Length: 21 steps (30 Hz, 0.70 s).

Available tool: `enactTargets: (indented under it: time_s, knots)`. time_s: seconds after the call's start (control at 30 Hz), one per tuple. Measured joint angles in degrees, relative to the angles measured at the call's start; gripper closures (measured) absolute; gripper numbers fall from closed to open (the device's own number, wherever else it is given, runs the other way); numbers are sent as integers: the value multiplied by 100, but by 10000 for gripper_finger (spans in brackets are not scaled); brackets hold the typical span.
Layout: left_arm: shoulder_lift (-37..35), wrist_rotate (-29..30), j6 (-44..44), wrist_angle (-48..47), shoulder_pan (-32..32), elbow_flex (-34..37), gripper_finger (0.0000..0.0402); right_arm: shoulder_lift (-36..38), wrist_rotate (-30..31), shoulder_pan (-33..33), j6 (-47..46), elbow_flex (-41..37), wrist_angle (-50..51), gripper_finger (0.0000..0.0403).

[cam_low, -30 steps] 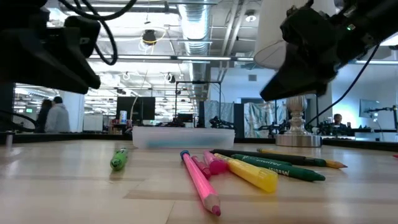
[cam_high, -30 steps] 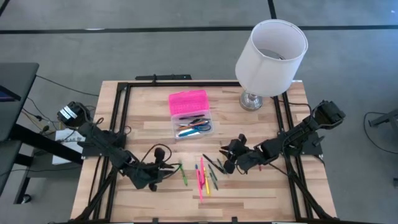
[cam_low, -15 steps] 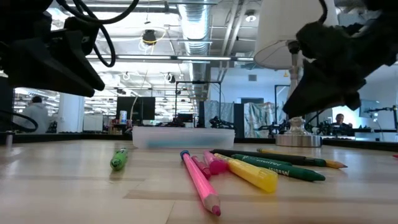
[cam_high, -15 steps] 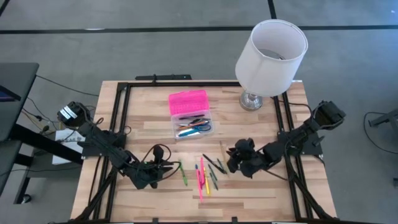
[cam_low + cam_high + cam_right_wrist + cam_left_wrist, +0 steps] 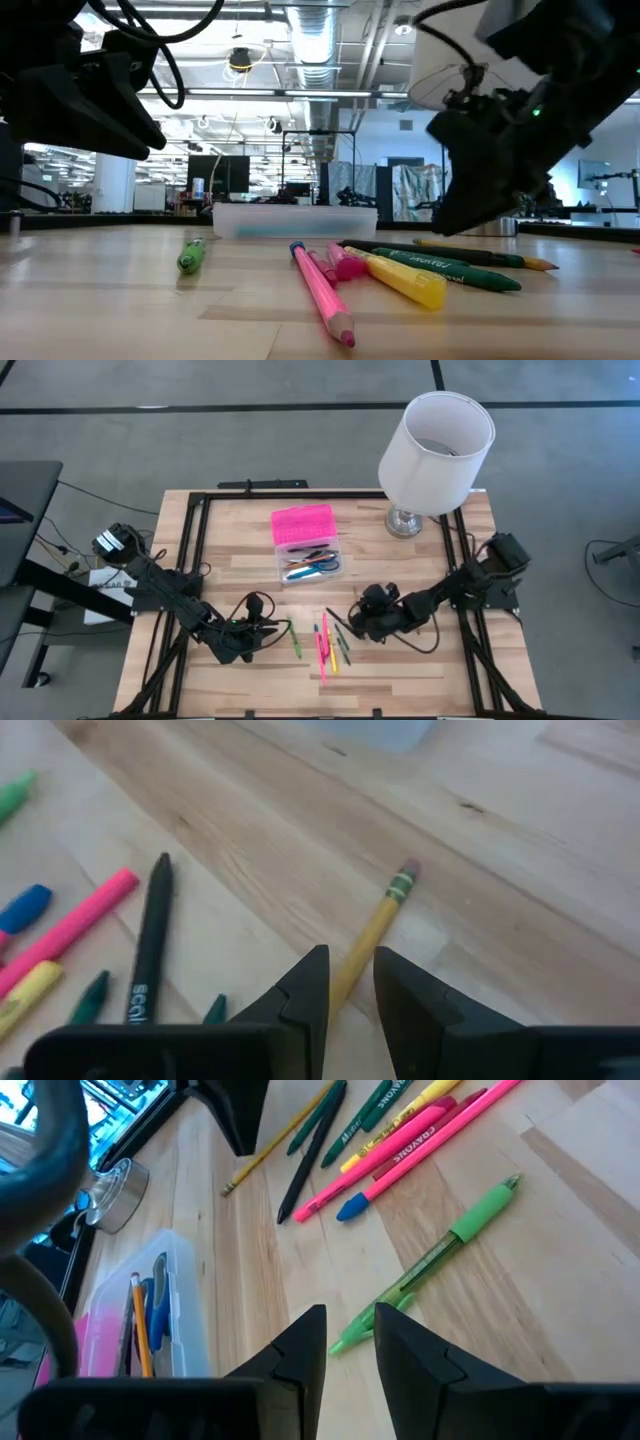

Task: Pick & place school supplies into a supply box
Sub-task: Put the yellow pencil into the pink supply box

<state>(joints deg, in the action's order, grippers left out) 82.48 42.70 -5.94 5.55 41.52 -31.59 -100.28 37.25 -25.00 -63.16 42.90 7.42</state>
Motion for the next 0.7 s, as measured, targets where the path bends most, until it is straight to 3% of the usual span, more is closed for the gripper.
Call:
enactTargets:
  time_s: [0.1, 0.43, 0.7]
  knots:
    - [0, 0, 68, -7, 0, 2, 319, -228, -129, 53, 31, 261, 191, 329]
    - [0, -49, 241, -75, 0, 2, 319, -797, -491, 80, -283, 1397, 2201, 329]
    - [0, -60, 337, -124, 0, 2, 319, -840, -994, 122, -286, 1790, 2997, 329]
